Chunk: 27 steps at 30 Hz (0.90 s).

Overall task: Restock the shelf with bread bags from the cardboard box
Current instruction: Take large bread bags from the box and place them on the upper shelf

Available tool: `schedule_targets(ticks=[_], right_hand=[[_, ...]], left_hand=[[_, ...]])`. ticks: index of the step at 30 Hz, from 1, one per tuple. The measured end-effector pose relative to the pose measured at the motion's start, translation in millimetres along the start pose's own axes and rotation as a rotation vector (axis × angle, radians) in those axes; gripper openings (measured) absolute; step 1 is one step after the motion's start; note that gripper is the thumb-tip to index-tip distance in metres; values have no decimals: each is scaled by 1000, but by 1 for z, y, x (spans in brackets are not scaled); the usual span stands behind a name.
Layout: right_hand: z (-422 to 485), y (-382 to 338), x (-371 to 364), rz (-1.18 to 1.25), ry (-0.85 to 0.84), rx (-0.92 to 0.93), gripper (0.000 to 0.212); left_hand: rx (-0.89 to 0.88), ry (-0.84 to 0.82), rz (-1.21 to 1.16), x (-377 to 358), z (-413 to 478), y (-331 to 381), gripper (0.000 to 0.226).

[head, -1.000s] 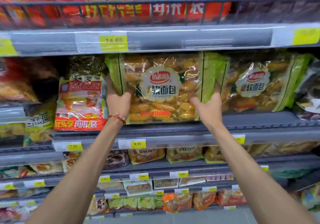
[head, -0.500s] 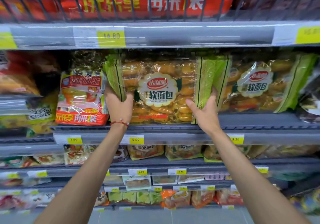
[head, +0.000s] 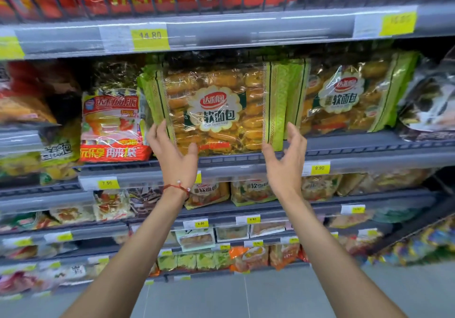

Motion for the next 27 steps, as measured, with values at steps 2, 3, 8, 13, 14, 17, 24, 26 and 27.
schedule_targets(ticks=[2,3,8,13,14,17,24,26,27], right_hand=[[-19,-1,6,0,15,-30,62],[-30,-2,8,1,22,-46,61],[-97,3,14,-4,106,-119,48],[-186,11,17,-3,221,-211,35],[-204,13,19,0,253,-233,33],[-263,21,30,28,335,-312,28],[-414,39,91,-46,525,-493,30],[-458,44,111,-59,574,-534,28],[-480,46,121,-67,596,-544,28]], left_hand=[[-4,-87,-45,1,-8,-4,61],[1,-140,-69,1,-12,-7,57],[-20,-398,-153,6,-36,-29,45],[-25,-678,-145,15,-75,-56,39],[-41,-735,-140,20,-87,-59,38],[-79,-907,-122,30,-125,-68,34],[-83,-1279,-114,47,-256,-87,31],[-105,-1368,-109,54,-299,-92,30],[-115,-1403,-97,58,-321,-96,31]])
Point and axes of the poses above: each hand's wrist, its own z-axis towards the middle knuckle, its own x-axis out of the back of the hand, y = z × x, the point moved 8 cm from there along z, towards the middle knuckle, and after that the axes turned 5 degrees about y, right-handed, at the moved point
